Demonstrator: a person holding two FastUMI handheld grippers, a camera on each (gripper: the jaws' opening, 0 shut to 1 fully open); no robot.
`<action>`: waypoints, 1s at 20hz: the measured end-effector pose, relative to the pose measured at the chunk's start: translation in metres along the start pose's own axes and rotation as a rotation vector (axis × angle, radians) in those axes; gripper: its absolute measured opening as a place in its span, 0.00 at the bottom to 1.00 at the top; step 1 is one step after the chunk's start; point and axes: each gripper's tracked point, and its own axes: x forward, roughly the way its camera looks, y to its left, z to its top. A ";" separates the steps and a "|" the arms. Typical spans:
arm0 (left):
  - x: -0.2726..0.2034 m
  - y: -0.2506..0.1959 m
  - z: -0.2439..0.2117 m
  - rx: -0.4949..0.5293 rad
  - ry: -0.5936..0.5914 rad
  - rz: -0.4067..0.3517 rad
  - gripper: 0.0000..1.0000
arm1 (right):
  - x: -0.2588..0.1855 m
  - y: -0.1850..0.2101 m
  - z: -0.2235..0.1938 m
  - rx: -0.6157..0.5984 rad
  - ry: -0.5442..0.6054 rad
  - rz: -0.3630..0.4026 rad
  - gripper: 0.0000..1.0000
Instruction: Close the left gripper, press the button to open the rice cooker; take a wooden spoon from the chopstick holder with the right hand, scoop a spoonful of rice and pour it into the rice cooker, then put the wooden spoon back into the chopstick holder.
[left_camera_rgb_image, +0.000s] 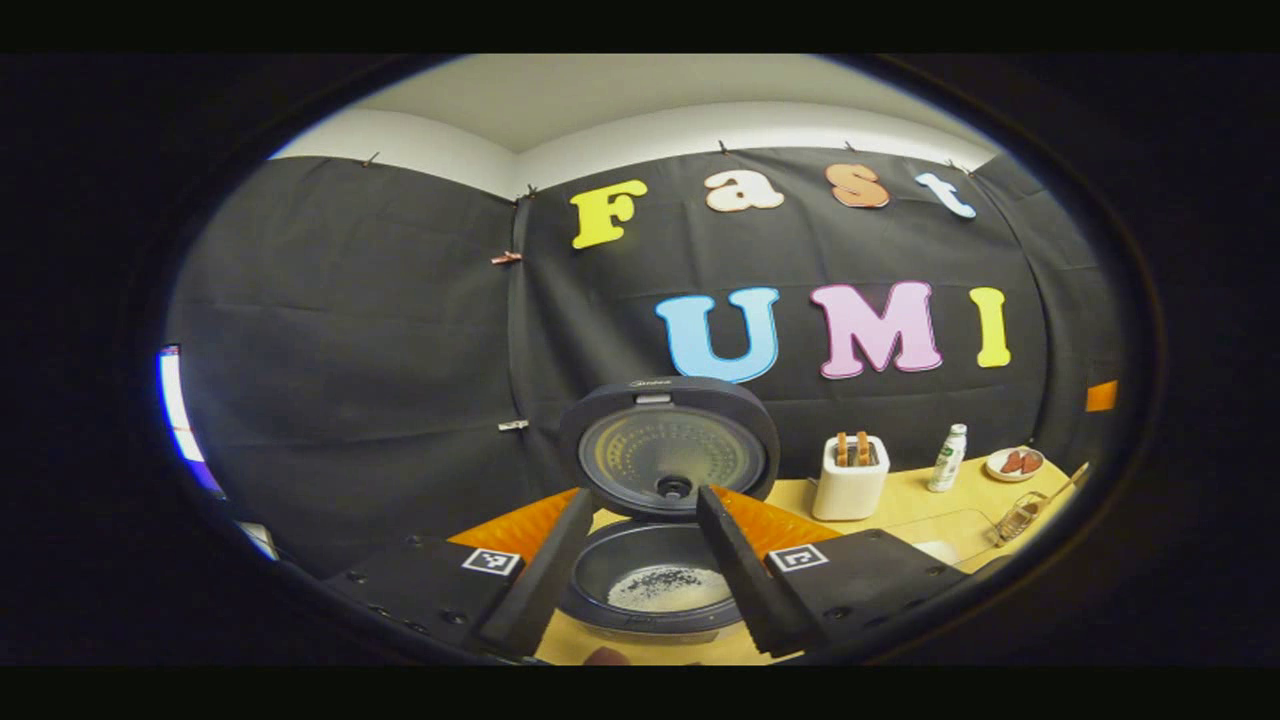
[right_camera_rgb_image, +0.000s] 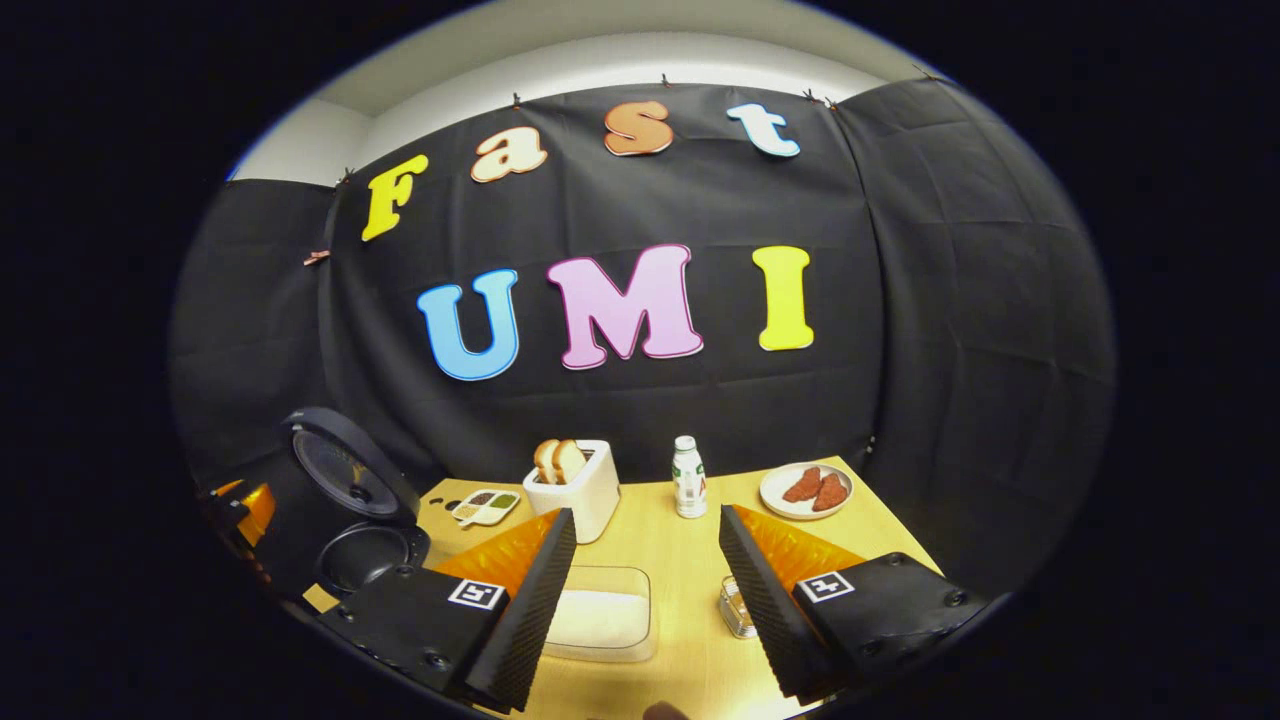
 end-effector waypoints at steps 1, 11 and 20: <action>-0.003 -0.002 0.001 0.001 -0.001 0.002 0.75 | 0.004 -0.010 -0.004 0.002 0.004 -0.012 0.90; -0.024 -0.014 0.003 -0.010 0.012 0.047 0.79 | 0.038 -0.121 -0.060 0.002 0.111 -0.161 0.90; -0.033 -0.021 0.007 0.015 0.025 0.073 0.80 | 0.056 -0.193 -0.107 0.044 0.199 -0.286 0.89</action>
